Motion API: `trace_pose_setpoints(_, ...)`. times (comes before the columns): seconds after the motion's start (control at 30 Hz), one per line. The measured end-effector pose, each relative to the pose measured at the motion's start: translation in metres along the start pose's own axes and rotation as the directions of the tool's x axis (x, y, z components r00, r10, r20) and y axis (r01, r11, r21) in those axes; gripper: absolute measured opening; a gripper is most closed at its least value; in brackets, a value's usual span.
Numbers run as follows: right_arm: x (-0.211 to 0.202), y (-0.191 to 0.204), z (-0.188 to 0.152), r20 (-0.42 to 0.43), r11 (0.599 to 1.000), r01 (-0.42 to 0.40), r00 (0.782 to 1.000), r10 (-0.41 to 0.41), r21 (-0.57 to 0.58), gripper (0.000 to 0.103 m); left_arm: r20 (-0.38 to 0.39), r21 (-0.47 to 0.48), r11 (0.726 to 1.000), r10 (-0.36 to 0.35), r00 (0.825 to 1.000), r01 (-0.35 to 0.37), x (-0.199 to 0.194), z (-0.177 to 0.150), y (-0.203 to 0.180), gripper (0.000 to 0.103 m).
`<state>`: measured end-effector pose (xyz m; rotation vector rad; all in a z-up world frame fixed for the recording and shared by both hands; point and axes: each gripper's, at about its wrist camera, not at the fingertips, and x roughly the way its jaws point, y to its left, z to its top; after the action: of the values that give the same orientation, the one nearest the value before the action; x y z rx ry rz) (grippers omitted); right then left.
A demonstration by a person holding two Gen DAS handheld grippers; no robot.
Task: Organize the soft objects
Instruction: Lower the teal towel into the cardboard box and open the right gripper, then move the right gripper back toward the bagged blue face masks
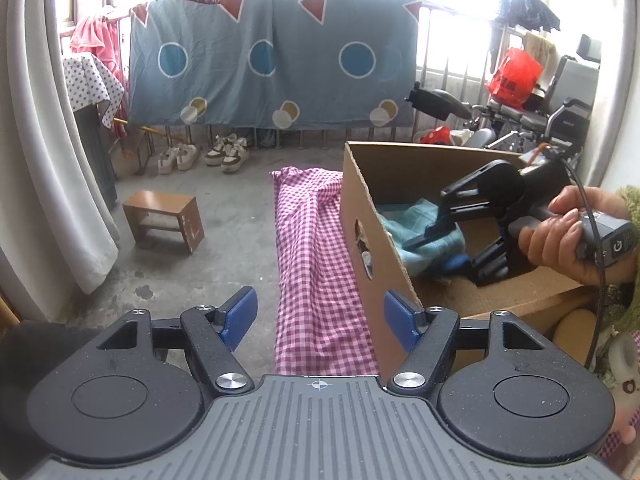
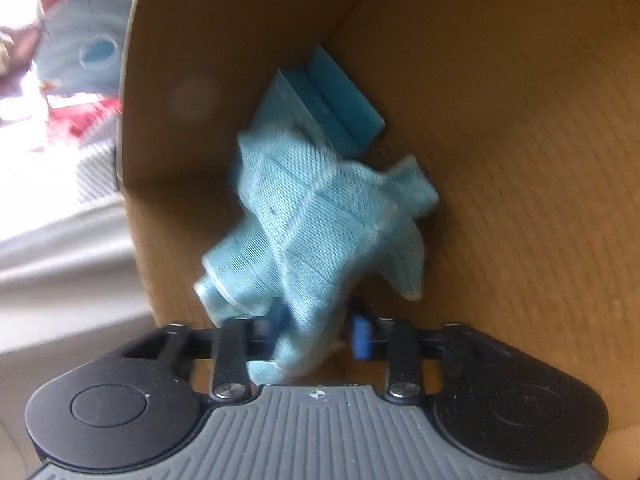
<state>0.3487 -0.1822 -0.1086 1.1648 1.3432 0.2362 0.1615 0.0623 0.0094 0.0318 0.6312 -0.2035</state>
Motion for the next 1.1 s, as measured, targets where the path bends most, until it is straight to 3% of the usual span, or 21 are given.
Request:
trace_pose_setpoints(0.1, -0.006, 0.007, -0.004, -0.005, 0.999, 0.032, 0.999, -0.032, -0.024, 0.069, 0.0, 0.003, 1.0, -0.004, 1.0, 0.004, -0.002, 0.001, -0.002, 0.07)
trace_pose_setpoints(0.2, -0.023, 0.012, -0.009, 0.012, 0.999, 0.016, 1.0, -0.015, -0.034, 0.069, 0.002, 0.008, 1.0, -0.007, 1.0, 0.007, -0.004, 0.001, -0.004, 0.07)
trace_pose_setpoints(0.27, -0.043, 0.02, -0.012, 0.075, 0.996, 0.019, 0.997, -0.012, -0.089, 0.07, 0.001, 0.015, 1.0, -0.008, 1.0, 0.008, -0.005, 0.0, -0.005, 0.07)
trace_pose_setpoints(0.33, -0.062, 0.035, -0.012, 0.157, 0.986, 0.03, 0.988, -0.004, -0.165, 0.066, 0.003, 0.022, 1.0, -0.009, 1.0, 0.008, -0.006, -0.001, -0.005, 0.071)
trace_pose_setpoints(0.4, -0.074, 0.043, -0.009, 0.227, 0.977, 0.059, 0.974, -0.011, -0.205, 0.054, 0.006, 0.028, 1.0, -0.007, 1.0, 0.007, -0.007, -0.001, -0.006, 0.072)
trace_pose_setpoints(0.47, -0.075, 0.048, -0.001, 0.258, 0.974, 0.061, 0.966, -0.002, -0.219, 0.049, 0.011, 0.03, 1.0, -0.008, 1.0, 0.008, -0.009, -0.002, -0.007, 0.073)
trace_pose_setpoints(0.57, -0.058, 0.043, 0.012, 0.213, 0.983, 0.066, 0.977, -0.028, -0.173, 0.039, 0.014, 0.026, 1.0, -0.015, 1.0, 0.015, -0.009, -0.004, -0.007, 0.075)
trace_pose_setpoints(0.7, -0.028, 0.031, 0.018, 0.159, 0.981, 0.126, 0.982, -0.103, -0.147, 0.037, -0.003, 0.009, 1.0, -0.03, 1.0, 0.03, -0.007, -0.006, -0.005, 0.076)
trace_pose_setpoints(0.8, -0.02, 0.029, 0.021, 0.15, 0.983, 0.117, 0.984, -0.095, -0.143, 0.037, -0.021, 0.001, 1.0, -0.031, 0.999, 0.031, -0.005, -0.01, -0.004, 0.076)
trace_pose_setpoints(0.9, -0.029, 0.027, 0.019, 0.145, 0.986, 0.092, 0.987, -0.072, -0.137, 0.039, -0.031, -0.004, 1.0, -0.024, 0.999, 0.024, -0.006, -0.012, -0.005, 0.078)
trace_pose_setpoints(1.1, -0.099, 0.021, -0.022, 0.168, 0.976, 0.008, 0.985, 0.029, -0.216, 0.045, -0.013, -0.013, 1.0, -0.018, 1.0, 0.017, -0.019, -0.015, -0.006, 0.084)
